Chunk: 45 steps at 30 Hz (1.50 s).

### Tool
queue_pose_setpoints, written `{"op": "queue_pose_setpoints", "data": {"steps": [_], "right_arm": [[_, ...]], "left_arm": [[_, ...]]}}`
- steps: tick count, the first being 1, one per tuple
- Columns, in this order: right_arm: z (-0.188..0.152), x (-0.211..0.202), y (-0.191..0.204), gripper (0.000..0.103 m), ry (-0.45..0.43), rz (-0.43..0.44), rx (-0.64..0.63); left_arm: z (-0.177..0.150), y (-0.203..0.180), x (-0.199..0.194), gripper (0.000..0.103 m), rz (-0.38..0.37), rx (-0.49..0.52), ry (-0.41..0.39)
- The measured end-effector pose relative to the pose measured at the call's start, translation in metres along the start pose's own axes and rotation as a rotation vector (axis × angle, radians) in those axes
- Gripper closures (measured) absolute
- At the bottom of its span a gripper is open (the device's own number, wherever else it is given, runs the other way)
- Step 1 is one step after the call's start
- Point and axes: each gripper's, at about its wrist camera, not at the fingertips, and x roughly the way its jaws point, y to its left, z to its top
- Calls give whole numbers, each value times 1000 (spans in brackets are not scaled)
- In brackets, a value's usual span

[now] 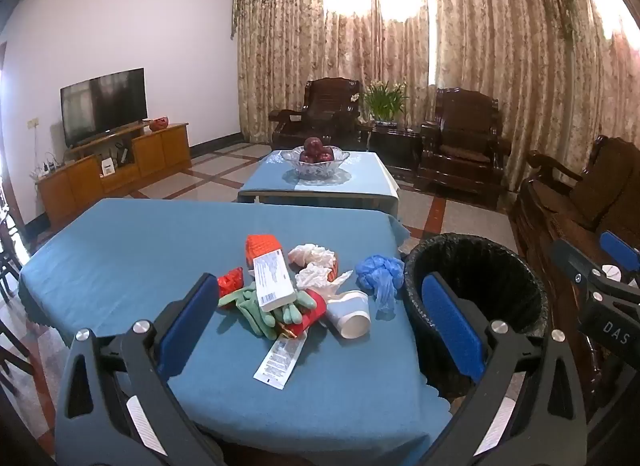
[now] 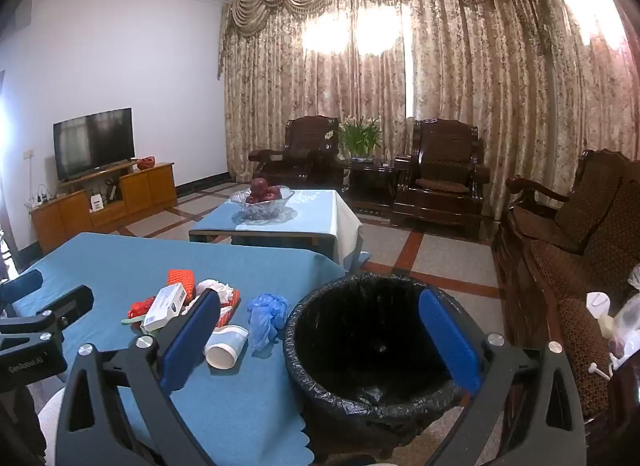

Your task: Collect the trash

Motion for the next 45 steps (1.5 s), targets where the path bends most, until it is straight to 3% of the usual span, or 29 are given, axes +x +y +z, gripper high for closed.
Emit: {"op": "queue_pose_setpoints", "data": {"steps": [45], "right_arm": [[-4,2,-4,6,5,4,11]], "left_arm": [[1,0,-3,5,3,0,-6]]}}
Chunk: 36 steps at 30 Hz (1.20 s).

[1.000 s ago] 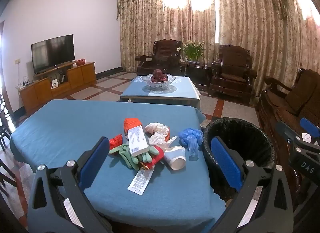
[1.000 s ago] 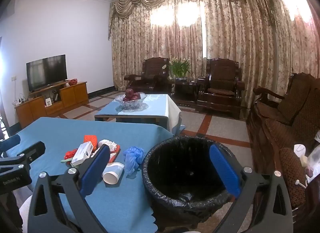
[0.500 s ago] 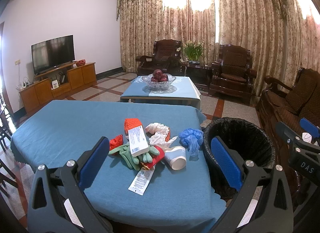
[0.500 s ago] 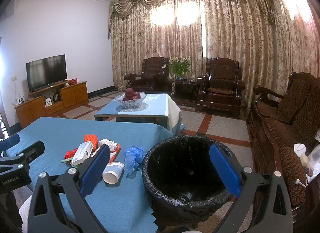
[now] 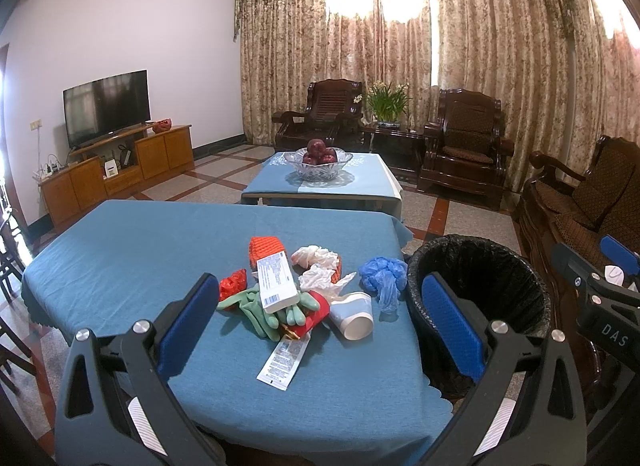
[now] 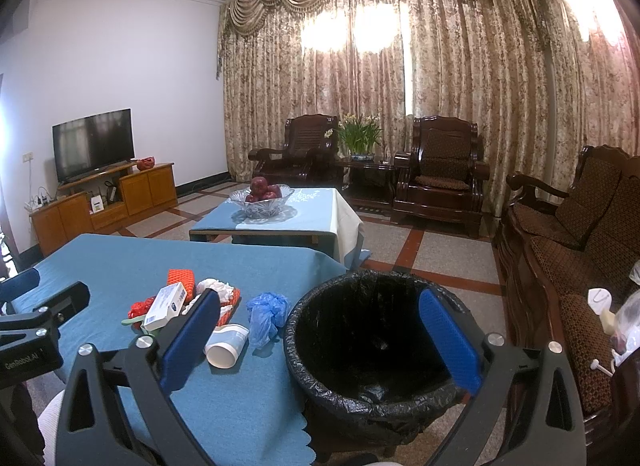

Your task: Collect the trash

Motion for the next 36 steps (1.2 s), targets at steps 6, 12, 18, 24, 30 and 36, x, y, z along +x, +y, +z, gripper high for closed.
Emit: {"op": "queue_pose_setpoints", "data": {"steps": [6,12,18,24,30,36], "right_arm": [[-1,0,-1,6,1,1,0],[-1,0,0,6,0,0,0],[0,0,0,6,0,0,0],[0,0,0,6,0,0,0],[0,0,0,6,1,0,1],[-5,4,1,6,2,0,2]], "left_arm": [[0,0,0,5,0,0,2],[0,0,0,5,0,1,1],[0,0,1,5,0,2,0],[0,0,0,5,1,1,0],[0,0,0,5,1,2,0],[0,0,0,5,0,2,1]]}}
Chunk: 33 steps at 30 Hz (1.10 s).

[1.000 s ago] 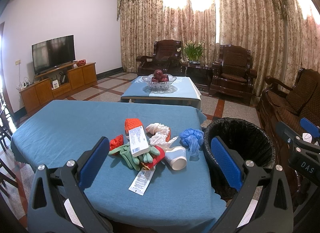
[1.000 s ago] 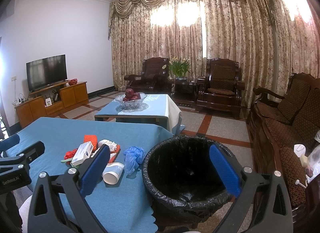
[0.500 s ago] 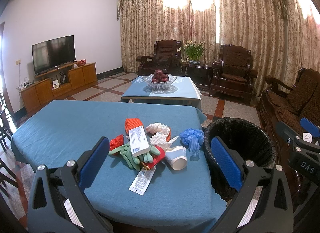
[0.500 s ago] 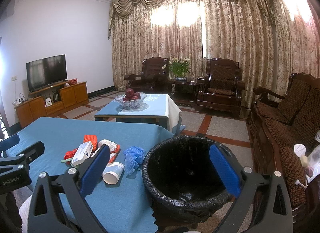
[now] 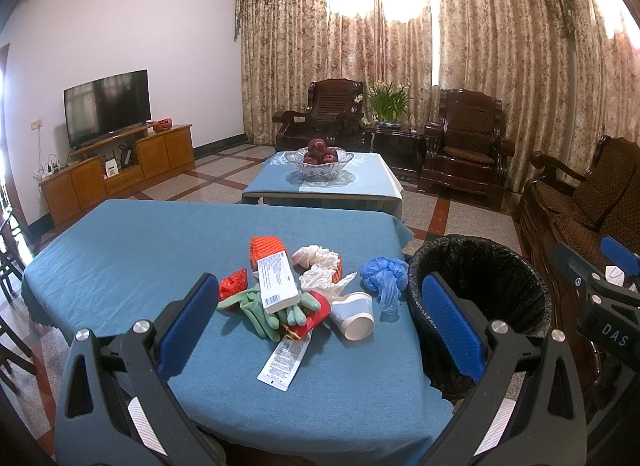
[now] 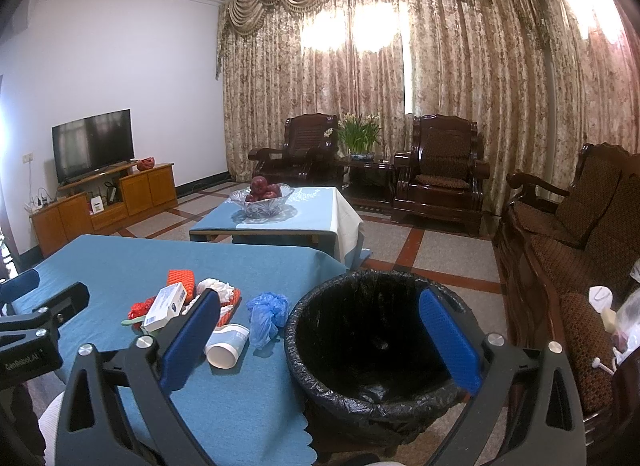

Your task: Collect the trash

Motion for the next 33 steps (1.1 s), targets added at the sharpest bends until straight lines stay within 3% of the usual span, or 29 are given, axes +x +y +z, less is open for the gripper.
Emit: {"op": "queue_pose_setpoints", "data": {"steps": [22,33], "right_arm": [[-6,16,6,6,11,6,-9],[-3,66,37,6,72,48,-32]], "left_arm": [[2,13,6,5,8,-6,3],[-4,58,69,5,102,-21,44]]}}
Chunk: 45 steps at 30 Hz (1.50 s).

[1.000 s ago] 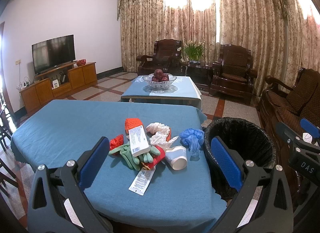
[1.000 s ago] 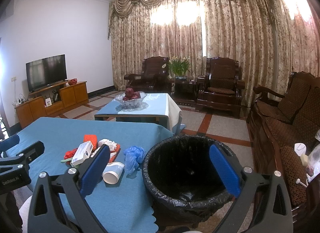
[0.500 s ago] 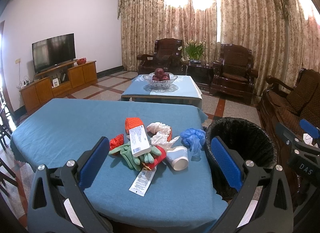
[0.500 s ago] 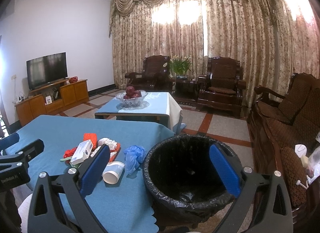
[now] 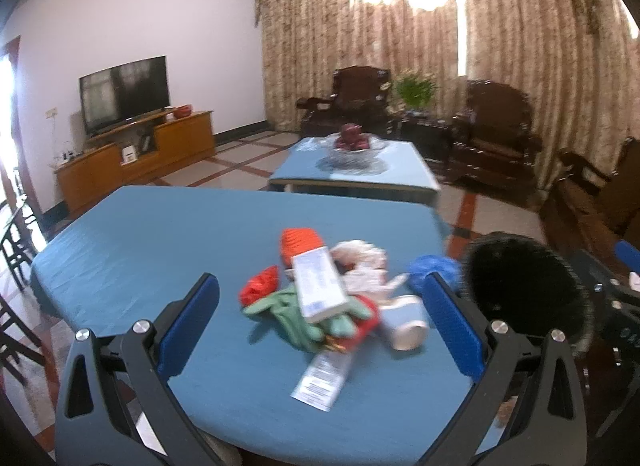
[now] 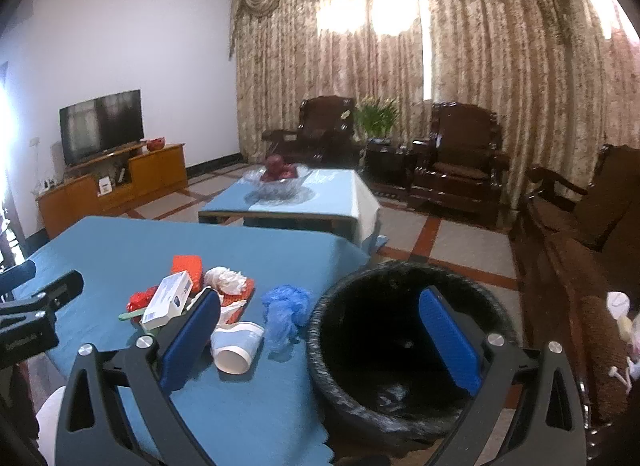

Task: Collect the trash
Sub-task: 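Grasp the white medicine box with the left tool while the right tool grasps white plastic wrap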

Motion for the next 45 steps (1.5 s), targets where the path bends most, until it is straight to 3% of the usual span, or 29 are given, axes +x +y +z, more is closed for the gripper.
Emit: {"op": "queue_pose_setpoints", "data": {"steps": [4,17,27,33,39,41,43,45], "right_arm": [[-6,34,18,6,35,18,-17],[-50,143,72,29,245,102,-67],[-33,162,73,29,200,47,-99],[-34,181,61,29,215,19,-81],[-32,195,63,29,213,49,-80],[-32,199,68,29,212,62,-86],[-31,201,71,29,210,77,-83],[-30,203,77,29,209,98,-83]], "left_arm": [[-3,23,32,5,39,-8,41],[-32,62,112,7,40,-28,155],[-18,43,148,11,-85,-56,195],[-16,21,193,11,-88,-41,258],[-20,17,220,11,-87,-48,321],[-23,19,224,20,-124,-70,341],[-26,21,226,37,-169,-89,356],[-28,24,226,42,-201,-109,360]]}}
